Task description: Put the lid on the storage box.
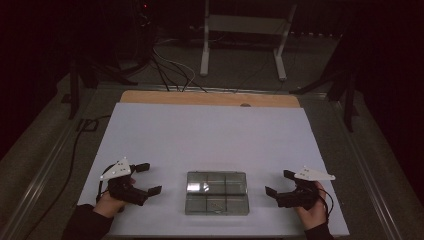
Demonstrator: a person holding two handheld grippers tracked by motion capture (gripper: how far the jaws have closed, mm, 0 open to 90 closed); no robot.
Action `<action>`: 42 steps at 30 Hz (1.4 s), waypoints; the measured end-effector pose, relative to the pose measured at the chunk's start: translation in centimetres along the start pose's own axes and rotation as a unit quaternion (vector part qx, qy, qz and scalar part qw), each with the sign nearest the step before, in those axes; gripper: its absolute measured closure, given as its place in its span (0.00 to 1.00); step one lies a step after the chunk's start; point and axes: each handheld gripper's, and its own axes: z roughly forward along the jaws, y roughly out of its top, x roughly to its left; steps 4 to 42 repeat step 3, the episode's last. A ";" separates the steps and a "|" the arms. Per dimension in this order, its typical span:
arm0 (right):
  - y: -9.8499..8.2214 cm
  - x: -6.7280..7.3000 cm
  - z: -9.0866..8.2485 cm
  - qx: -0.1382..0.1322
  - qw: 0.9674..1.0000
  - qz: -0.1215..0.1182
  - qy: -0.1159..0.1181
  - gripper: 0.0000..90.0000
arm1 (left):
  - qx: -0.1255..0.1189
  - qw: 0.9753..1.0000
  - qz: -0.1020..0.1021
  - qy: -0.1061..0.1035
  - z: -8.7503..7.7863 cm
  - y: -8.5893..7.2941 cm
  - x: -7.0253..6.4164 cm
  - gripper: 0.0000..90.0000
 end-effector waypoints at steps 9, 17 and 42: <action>0.0 0.1 0.1 0.001 1.000 -0.007 -0.002 0.00 | -0.001 1.000 -0.002 0.004 0.0 0.0 0.1 0.01; 0.0 0.1 0.1 0.001 1.000 -0.007 -0.002 0.00 | -0.001 1.000 -0.002 0.004 0.0 0.0 0.1 0.01; 0.0 0.1 0.1 0.001 1.000 -0.007 -0.002 0.00 | -0.001 1.000 -0.002 0.004 0.0 0.0 0.1 0.01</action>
